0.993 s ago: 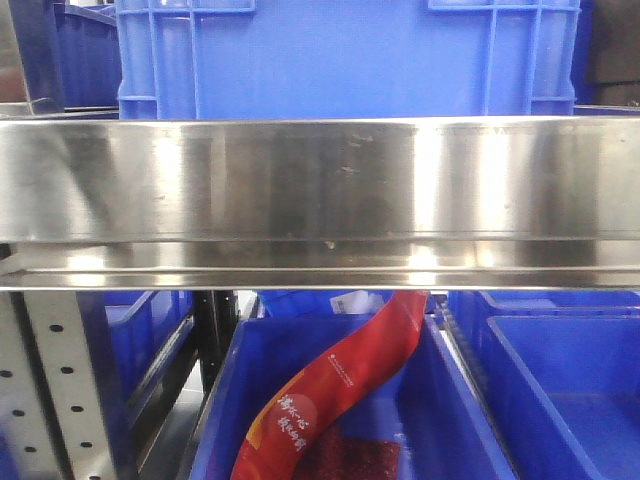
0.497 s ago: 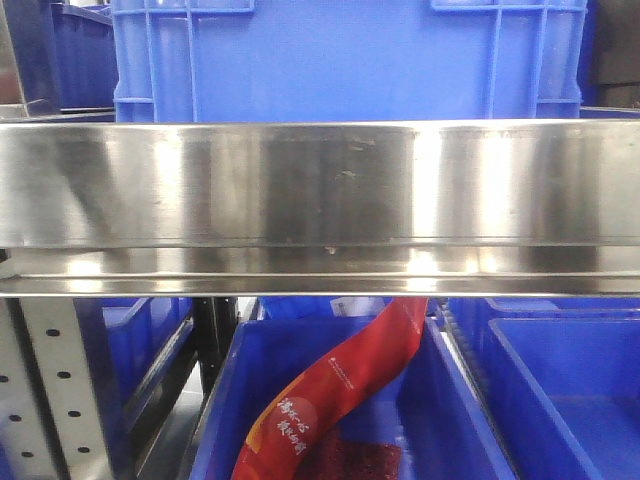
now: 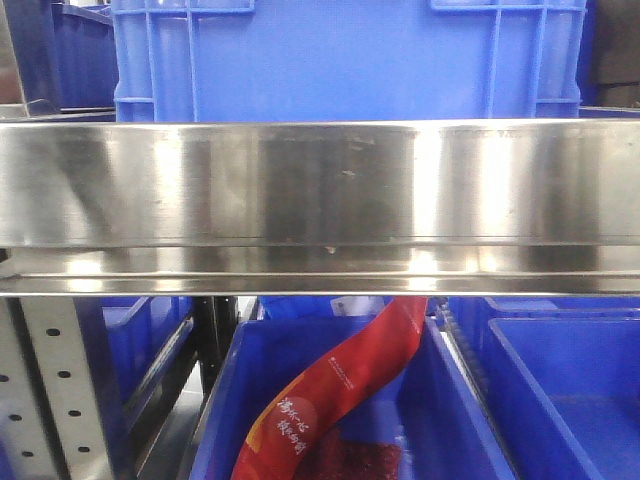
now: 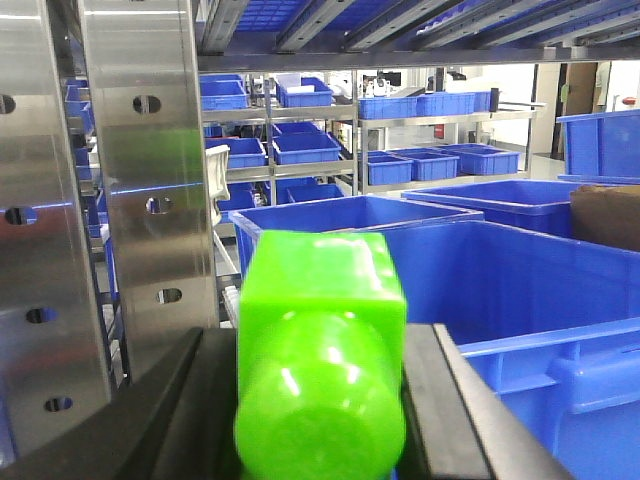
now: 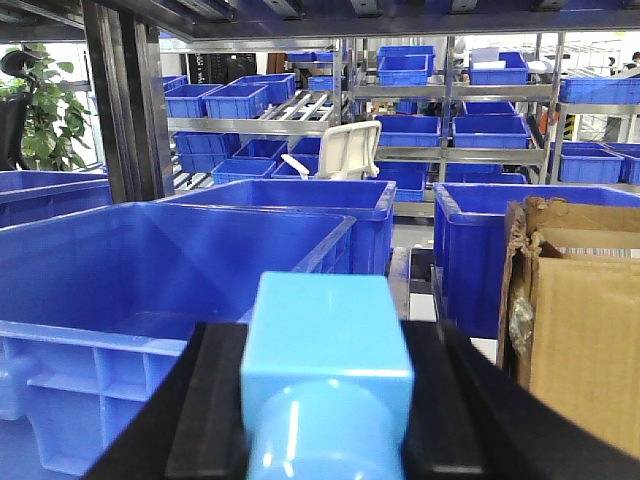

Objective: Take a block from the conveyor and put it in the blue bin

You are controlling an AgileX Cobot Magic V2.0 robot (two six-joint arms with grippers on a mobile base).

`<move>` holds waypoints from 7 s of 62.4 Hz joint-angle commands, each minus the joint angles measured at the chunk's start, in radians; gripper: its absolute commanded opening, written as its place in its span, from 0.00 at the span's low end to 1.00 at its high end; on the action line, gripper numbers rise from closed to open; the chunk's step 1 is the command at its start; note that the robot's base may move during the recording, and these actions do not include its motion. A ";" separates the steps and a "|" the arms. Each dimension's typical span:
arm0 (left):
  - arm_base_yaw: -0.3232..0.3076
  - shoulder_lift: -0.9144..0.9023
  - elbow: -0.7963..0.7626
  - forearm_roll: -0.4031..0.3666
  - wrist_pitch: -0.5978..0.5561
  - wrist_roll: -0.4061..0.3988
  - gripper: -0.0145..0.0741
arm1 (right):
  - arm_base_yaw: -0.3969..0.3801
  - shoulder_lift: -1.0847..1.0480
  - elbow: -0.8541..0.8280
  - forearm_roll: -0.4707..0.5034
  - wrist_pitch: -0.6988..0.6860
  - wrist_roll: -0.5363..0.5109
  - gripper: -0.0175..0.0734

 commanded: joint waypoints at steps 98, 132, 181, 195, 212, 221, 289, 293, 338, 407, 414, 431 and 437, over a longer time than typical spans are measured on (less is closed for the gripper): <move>-0.229 0.955 -0.847 -0.123 0.288 0.002 0.05 | 0.273 0.866 -0.719 -0.031 0.163 -0.003 0.01; -0.229 0.957 -0.847 -0.123 0.318 0.002 0.72 | 0.273 0.868 -0.719 -0.031 0.174 -0.003 0.70; -0.229 0.855 -0.845 -0.116 0.371 0.002 0.04 | 0.271 0.708 -0.718 -0.033 0.288 -0.003 0.01; -0.229 0.736 -0.764 -0.116 0.368 0.002 0.04 | 0.271 0.542 -0.551 -0.110 0.276 -0.003 0.01; -0.229 0.483 -0.486 -0.116 0.196 0.002 0.04 | 0.271 0.241 -0.230 -0.098 0.142 -0.003 0.01; -0.229 0.328 -0.277 -0.116 0.113 0.002 0.04 | 0.271 0.067 -0.083 -0.037 0.117 -0.003 0.01; -0.229 -0.132 0.124 -0.089 0.055 0.002 0.04 | 0.271 -0.216 0.081 -0.012 0.186 -0.003 0.01; -0.229 -0.132 0.124 -0.089 0.055 0.002 0.04 | 0.271 -0.216 0.081 -0.012 0.186 -0.003 0.01; -0.229 -0.132 0.124 -0.089 0.055 0.002 0.04 | 0.094 -0.469 0.277 -0.153 0.150 -0.003 0.01; -0.229 -0.132 0.124 -0.089 0.051 0.002 0.04 | -0.150 -0.565 0.627 0.021 -0.099 -0.118 0.01; -0.229 -0.132 0.124 -0.089 0.051 0.002 0.04 | -0.150 -0.565 0.627 0.021 -0.099 -0.118 0.01; -0.229 -0.132 0.124 -0.089 0.051 0.002 0.04 | -0.150 -0.565 0.627 0.021 -0.099 -0.118 0.01; -0.229 -0.132 0.124 -0.089 0.051 0.002 0.04 | -0.150 -0.565 0.627 0.021 -0.099 -0.118 0.01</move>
